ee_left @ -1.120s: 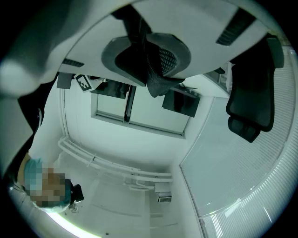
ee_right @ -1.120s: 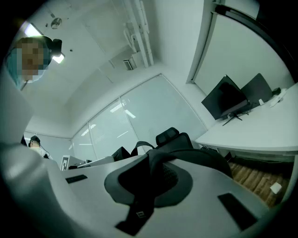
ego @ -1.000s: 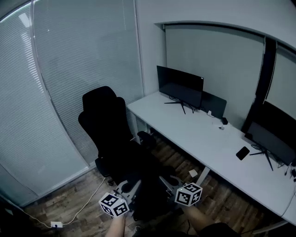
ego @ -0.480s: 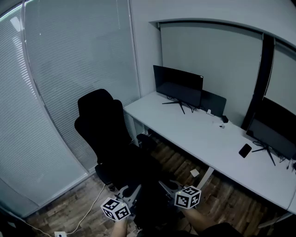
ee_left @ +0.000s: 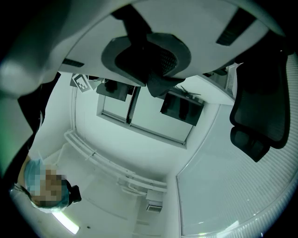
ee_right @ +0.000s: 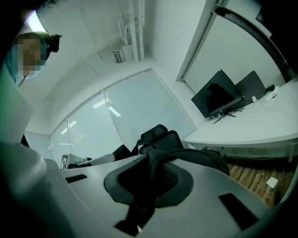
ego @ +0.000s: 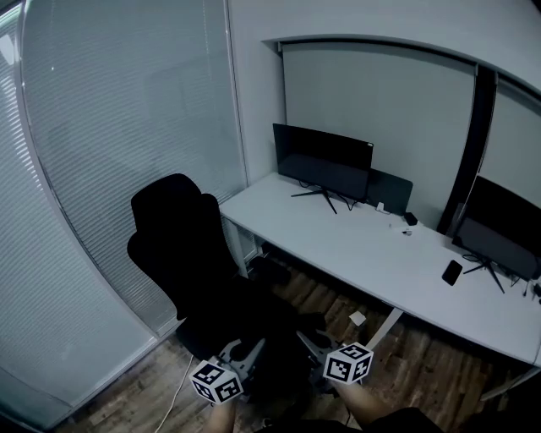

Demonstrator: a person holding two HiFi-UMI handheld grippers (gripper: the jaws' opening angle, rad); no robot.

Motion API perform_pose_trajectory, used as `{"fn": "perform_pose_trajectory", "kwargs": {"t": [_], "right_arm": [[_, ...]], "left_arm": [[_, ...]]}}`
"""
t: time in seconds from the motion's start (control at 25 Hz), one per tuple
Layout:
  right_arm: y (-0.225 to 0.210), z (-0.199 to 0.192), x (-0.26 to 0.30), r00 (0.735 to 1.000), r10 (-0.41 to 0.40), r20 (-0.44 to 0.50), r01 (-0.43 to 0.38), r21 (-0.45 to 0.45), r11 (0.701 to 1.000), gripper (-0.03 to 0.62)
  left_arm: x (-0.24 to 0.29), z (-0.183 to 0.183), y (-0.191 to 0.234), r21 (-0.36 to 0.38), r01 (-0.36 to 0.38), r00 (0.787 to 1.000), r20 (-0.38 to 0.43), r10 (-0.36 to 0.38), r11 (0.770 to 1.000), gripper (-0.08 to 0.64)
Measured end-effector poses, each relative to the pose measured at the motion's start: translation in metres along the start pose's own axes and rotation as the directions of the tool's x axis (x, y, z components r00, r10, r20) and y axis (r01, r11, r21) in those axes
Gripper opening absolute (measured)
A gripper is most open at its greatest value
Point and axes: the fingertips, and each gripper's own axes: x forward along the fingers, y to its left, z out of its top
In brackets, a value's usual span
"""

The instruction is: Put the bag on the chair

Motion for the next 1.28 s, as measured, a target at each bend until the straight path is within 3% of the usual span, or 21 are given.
{"fn": "perform_pose_trajectory", "kwargs": {"t": [0.4,0.96,1.28], "right_arm": [[0.007,0.022,0.096,0.995,-0.053,0.087,0.057,-0.044,0.997,0.057],[-0.022,0.048,0.182,0.998,-0.039,0.052,0.041,-0.038,0.998,0.057],[-0.062,0.075,0.216,0.999,0.007,0.032,-0.006,-0.036,0.999,0.057]], "left_arm": [[0.0,0.054,0.092,0.076,0.078,0.997,-0.005,-0.078,0.994,0.043],[0.032,0.083,0.176,0.062,0.023,0.999,0.022,-0.024,0.998,0.043],[0.08,0.095,0.217,0.066,-0.026,0.999,0.041,0.024,0.997,0.043]]}}
